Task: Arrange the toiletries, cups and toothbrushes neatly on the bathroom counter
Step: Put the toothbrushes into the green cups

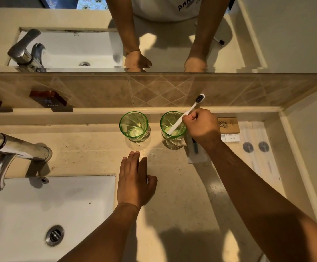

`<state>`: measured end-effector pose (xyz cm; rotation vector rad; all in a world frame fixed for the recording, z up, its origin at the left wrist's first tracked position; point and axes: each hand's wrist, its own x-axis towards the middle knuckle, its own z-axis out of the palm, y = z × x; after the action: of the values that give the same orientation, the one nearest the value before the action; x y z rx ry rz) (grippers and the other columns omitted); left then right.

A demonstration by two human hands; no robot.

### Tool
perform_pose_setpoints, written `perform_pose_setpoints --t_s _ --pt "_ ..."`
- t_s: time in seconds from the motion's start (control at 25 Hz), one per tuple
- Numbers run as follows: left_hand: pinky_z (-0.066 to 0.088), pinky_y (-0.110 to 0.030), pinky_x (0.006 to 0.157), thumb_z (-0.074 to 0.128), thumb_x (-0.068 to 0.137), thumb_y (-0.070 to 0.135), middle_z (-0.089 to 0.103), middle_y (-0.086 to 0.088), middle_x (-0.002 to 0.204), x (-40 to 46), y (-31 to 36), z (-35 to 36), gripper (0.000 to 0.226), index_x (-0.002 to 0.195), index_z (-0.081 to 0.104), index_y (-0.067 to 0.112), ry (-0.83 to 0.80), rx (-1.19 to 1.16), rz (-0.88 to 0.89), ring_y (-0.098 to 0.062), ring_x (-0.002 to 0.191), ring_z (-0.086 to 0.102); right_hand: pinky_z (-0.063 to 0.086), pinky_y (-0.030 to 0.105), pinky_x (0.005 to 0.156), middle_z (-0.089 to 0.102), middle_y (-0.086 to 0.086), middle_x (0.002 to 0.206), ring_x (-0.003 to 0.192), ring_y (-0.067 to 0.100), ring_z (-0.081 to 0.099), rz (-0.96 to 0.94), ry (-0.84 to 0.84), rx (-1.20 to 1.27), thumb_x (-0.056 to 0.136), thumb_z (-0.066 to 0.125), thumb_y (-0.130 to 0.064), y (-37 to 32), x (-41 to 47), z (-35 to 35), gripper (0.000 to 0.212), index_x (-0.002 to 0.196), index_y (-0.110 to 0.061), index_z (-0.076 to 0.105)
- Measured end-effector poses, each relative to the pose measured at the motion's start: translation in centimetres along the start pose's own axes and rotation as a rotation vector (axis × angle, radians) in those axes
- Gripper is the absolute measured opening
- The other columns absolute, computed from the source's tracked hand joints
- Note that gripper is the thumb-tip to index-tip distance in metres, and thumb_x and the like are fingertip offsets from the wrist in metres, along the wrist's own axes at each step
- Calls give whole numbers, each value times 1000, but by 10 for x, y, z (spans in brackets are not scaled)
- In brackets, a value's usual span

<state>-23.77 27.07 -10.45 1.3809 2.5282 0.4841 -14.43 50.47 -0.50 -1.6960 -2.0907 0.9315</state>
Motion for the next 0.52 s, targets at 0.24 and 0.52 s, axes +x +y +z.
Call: perform_pose_setpoints --t_s 0.24,0.52 --pt "31 -53 122 60 81 26 51 -19 149 1 -2 2 55 132 61 7 6 6 15 -38 143 41 55 36 78 65 -5 70 67 10 58 153 56 439 84 74 -24 8 0 3 16 92 -10 74" --pt "33 -53 121 60 82 27 51 -18 150 1 -3 3 55 133 61 7 8 16 22 -37 144 40 51 33 71 63 -9 60 59 9 53 168 47 453 84 72 -21 10 7 6 11 83 -12 78"
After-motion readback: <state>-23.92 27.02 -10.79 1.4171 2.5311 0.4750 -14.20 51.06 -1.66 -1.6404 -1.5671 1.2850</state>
